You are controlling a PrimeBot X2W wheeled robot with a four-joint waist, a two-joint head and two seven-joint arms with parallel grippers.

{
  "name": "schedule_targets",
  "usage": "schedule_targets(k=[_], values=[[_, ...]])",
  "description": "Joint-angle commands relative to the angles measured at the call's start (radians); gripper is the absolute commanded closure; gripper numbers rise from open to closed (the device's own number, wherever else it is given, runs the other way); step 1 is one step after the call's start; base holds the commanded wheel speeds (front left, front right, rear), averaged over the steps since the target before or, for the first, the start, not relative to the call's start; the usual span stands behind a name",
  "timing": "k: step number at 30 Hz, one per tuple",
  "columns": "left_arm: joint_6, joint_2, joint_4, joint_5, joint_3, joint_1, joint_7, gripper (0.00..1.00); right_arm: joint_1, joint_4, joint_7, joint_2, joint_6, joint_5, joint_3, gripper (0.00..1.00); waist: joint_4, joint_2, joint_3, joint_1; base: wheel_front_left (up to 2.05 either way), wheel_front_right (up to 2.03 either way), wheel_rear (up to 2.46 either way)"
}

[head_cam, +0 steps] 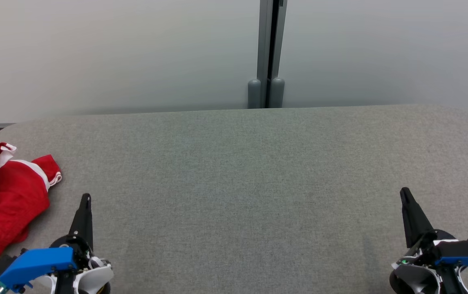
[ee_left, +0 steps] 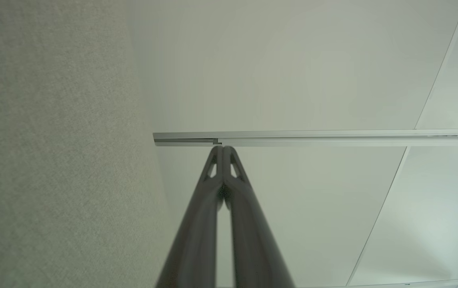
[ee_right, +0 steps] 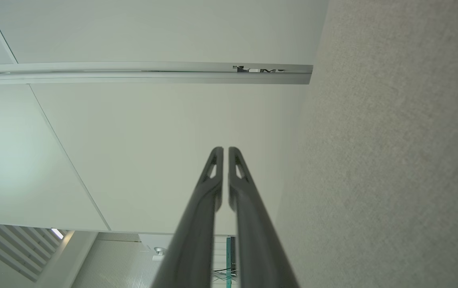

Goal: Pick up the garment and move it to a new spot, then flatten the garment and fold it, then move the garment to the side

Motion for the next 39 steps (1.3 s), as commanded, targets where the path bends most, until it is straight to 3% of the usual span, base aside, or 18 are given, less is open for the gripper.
schedule_targets(k=[1, 2, 3, 4, 15, 24, 39], values=[[0.0, 0.0, 0.005, 0.001, 0.0, 0.002, -0.002, 0.0, 0.0, 0.003, 0.0, 0.001, 0.0, -0.001, 0.0, 0.0, 0.0, 0.0, 0.0, -0.0001, 0.0, 0.0, 0.0], [0.0, -0.001, 0.015, 0.001, 0.0, 0.013, -0.001, 0.0, 0.003, 0.014, -0.001, 0.005, -0.001, 0.0, 0.001, 0.0, 0.0, 0.0, 0.0, -0.0001, 0.0, 0.0, 0.0], [0.001, -0.003, 0.022, 0.001, -0.001, 0.022, -0.002, 1.0, 0.006, 0.021, -0.001, 0.006, -0.002, -0.001, 0.002, 1.0, 0.0, 0.0, 0.0, 0.0, 0.0, 0.0, 0.0], [0.001, -0.003, 0.027, 0.004, -0.002, 0.025, -0.005, 0.0, 0.008, 0.023, -0.003, 0.006, -0.002, -0.002, 0.002, 0.0, 0.0, 0.0, 0.001, -0.0001, 0.0, 0.0, 0.0], [0.001, -0.002, 0.04, 0.142, -0.013, 0.002, -0.056, 0.0, -0.007, 0.03, -0.057, -0.028, -0.001, -0.096, 0.024, 0.0, 0.001, 0.0, 0.005, -0.0001, 0.0, 0.0, 0.0], [0.005, -0.002, 0.053, 0.341, -0.03, -0.018, -0.097, 0.0, -0.028, 0.041, -0.097, -0.044, -0.001, -0.291, 0.028, 0.0, 0.002, 0.0, 0.009, -0.0001, 0.0, 0.0, 0.0], [0.048, 0.0, 0.079, 0.661, -0.088, -0.019, -0.156, 0.0, -0.022, 0.047, -0.157, -0.043, 0.0, -0.587, 0.056, 0.0, 0.003, 0.0, 0.012, -0.0001, 0.0, 0.0, 0.0]])
